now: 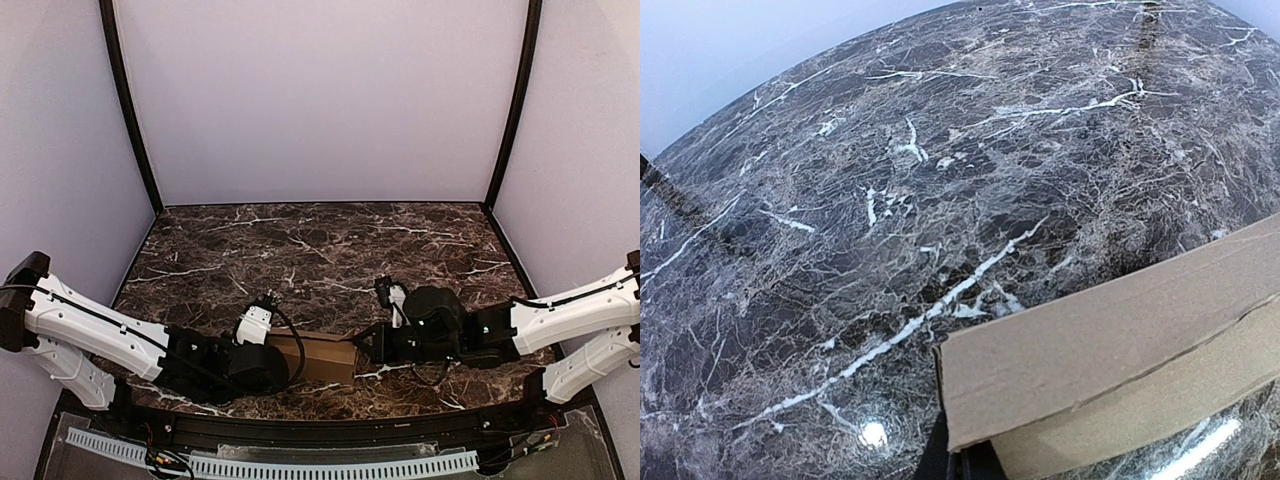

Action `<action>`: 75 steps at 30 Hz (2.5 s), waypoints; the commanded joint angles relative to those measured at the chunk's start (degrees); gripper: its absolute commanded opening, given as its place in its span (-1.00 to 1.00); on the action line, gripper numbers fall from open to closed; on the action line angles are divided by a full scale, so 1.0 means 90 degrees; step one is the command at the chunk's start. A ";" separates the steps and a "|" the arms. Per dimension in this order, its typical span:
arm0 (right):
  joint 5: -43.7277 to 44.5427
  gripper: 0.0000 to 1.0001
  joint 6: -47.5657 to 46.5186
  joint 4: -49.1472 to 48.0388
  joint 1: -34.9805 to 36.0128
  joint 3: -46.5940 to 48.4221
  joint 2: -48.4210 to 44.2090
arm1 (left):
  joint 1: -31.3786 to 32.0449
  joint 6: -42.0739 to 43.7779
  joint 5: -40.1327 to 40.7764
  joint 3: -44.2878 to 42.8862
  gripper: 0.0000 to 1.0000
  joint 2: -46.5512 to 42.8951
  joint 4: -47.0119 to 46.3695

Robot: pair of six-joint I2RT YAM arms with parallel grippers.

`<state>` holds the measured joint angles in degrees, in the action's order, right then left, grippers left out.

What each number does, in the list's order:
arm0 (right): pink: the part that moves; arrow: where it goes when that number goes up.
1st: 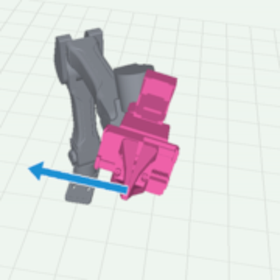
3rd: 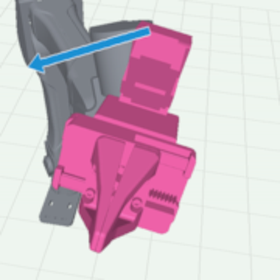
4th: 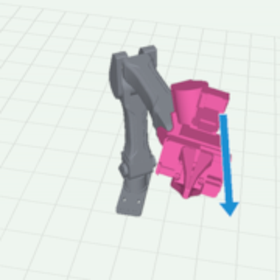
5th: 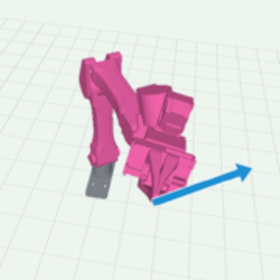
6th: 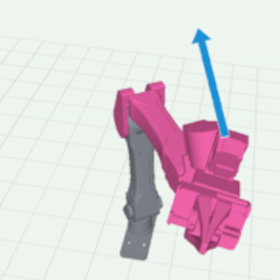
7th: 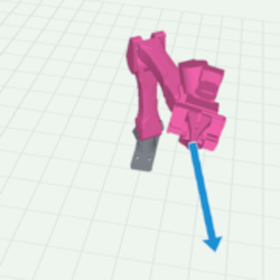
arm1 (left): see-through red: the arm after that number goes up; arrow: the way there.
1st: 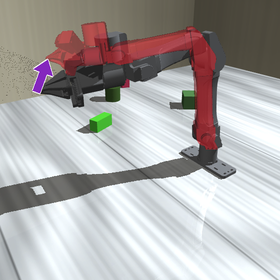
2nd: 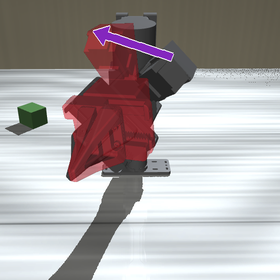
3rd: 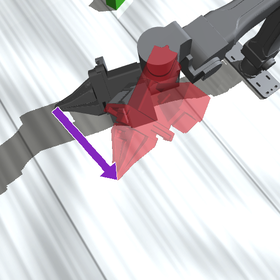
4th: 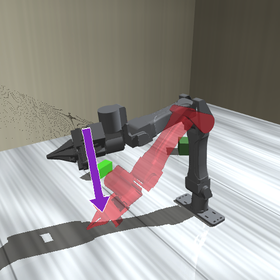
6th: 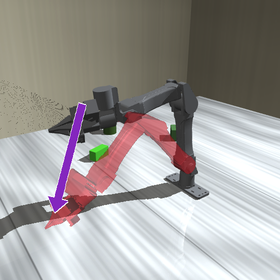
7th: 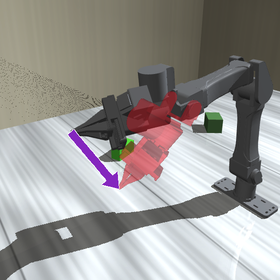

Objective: Fold the paper box

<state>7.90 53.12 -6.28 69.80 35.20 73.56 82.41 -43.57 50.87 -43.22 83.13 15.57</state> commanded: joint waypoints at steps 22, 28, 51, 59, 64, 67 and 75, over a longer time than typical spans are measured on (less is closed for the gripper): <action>0.1474 -1.00 0.0666 0.1305 0.1393 -0.0085 0.0396 | 0.0096 -0.0719 -0.0755 -0.0273 -0.99 0.0354 0.0061; 0.1668 -1.00 0.0985 0.1625 0.1614 -0.0027 0.0513 | 0.0101 -0.0804 -0.0695 -0.0256 -0.99 0.0345 0.0112; 0.2148 -1.00 0.1675 0.2981 0.2247 0.0733 0.1288 | 0.0101 -0.1067 -0.0666 -0.0217 -0.99 0.0334 0.0180; 0.2452 -0.38 0.1216 0.3118 0.2276 0.1137 0.0864 | 0.0101 -0.0985 -0.0639 -0.0218 -0.99 0.0319 0.0164; 0.2654 -0.38 0.0979 0.3595 0.2268 0.1299 0.0288 | 0.0096 -0.0979 -0.0605 -0.0217 -0.99 0.0348 0.0200; 0.2735 -0.38 0.0798 0.3895 0.2192 0.1332 -0.0092 | 0.0099 -0.0930 -0.0599 -0.0228 -0.99 0.0378 0.0175; 0.2444 -0.67 -0.0324 0.3439 0.1466 0.1273 -0.0785 | 0.0098 -0.0772 -0.0564 -0.0320 -0.99 0.0446 0.0158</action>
<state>32.05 57.39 27.29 86.52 46.06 68.79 82.94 -51.42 49.52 -45.80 85.71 14.68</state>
